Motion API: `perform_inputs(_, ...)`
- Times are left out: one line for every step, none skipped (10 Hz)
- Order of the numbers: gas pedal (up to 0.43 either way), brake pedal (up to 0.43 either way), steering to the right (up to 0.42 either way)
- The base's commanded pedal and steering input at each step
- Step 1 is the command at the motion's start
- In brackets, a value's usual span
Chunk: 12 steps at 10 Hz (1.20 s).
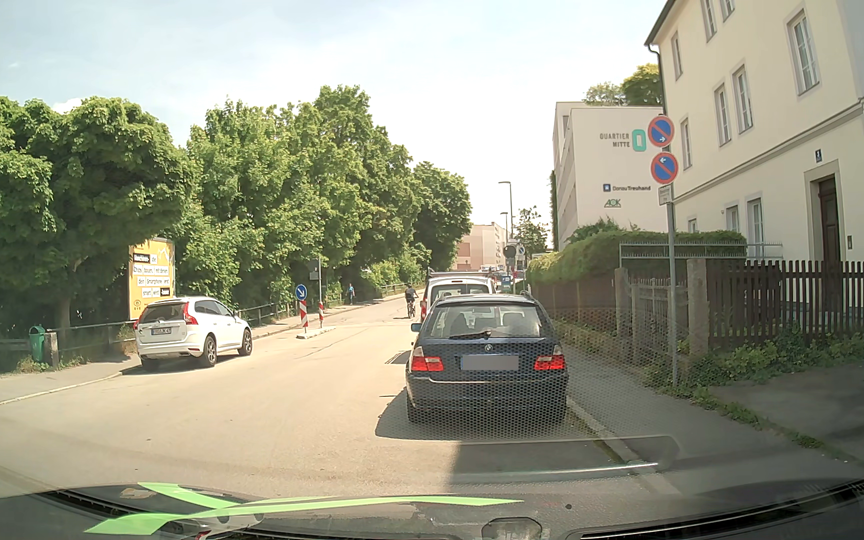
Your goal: Follow the waypoints while adhering to traffic rules and regulations
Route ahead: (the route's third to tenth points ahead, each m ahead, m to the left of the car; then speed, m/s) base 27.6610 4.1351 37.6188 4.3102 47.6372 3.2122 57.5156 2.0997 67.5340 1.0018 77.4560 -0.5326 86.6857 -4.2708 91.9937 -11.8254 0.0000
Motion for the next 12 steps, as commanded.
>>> perform_inputs(0.0,0.384,0.002)
perform_inputs(0.0,0.384,0.002)
perform_inputs(0.0,0.384,0.002)
perform_inputs(0.0,0.384,0.002)
perform_inputs(0.0,0.384,0.002)
perform_inputs(0.0,0.384,0.002)
perform_inputs(0.0,0.384,0.002)
perform_inputs(0.0,0.384,0.002)
perform_inputs(0.0,0.384,0.002)
perform_inputs(0.0,0.384,0.002)
perform_inputs(0.0,0.384,0.002)
perform_inputs(0.0,0.384,0.002)
